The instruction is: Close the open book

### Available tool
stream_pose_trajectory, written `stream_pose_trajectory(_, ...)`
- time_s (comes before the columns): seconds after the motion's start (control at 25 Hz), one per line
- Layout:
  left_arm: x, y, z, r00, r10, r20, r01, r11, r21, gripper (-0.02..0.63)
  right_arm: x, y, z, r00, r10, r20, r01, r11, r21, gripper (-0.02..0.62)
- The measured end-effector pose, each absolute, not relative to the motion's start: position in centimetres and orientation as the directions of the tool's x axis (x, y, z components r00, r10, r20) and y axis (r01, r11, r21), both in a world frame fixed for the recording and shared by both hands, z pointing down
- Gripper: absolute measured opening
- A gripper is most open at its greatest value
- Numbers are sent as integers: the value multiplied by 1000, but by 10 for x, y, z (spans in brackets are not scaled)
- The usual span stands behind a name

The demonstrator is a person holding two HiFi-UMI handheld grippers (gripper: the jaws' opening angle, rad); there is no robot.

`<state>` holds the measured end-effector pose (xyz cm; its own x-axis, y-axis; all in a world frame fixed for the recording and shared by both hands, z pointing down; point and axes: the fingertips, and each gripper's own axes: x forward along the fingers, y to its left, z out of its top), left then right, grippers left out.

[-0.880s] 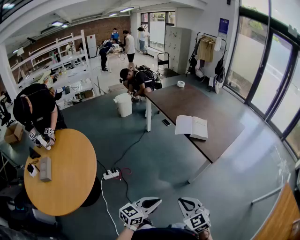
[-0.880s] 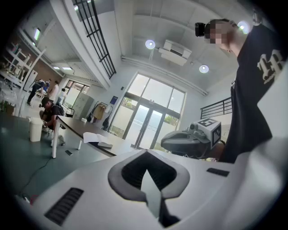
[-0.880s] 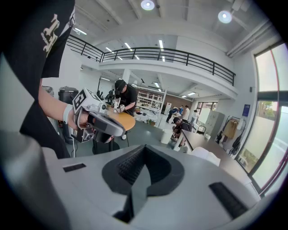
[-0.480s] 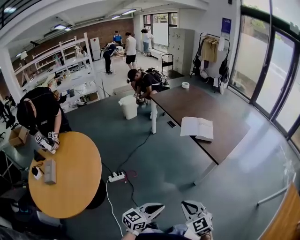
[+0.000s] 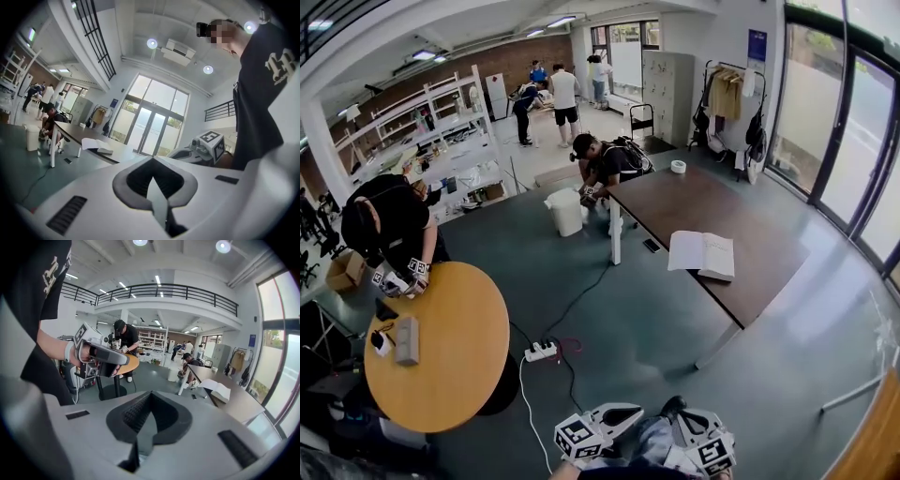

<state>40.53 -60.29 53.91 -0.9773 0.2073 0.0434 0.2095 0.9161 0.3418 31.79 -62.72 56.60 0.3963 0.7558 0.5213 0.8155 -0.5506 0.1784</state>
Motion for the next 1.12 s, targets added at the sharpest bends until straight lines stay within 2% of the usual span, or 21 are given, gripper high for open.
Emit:
stream_pose_trajectory(0.16, 420, -602, 532, -959, 283, 25, 272, 887, 373, 2, 316, -593, 551, 434, 752, 496, 775, -592, 219, -12)
stream_pose_trajectory(0.36, 435, -584, 548, -929, 364, 65, 360, 851, 382, 2, 331, -536, 528, 504, 758, 415, 693, -641, 329, -12)
stream_pose_trajectory(0.56, 425, -550, 545, -914, 405, 13, 367, 814, 450, 2, 322, -519, 538, 539, 733, 416, 689, -667, 282, -12)
stream_pose_trajectory(0.76, 381, -511, 539, -933, 360, -8, 310, 814, 490, 2, 267, -505, 562, 494, 727, 476, 735, -642, 218, -12)
stream_pose_trajectory(1.12, 294, -440, 544, -966, 257, 8, 228, 843, 487, 2, 148, -432, 556, 353, 834, 424, 844, -480, 241, -12)
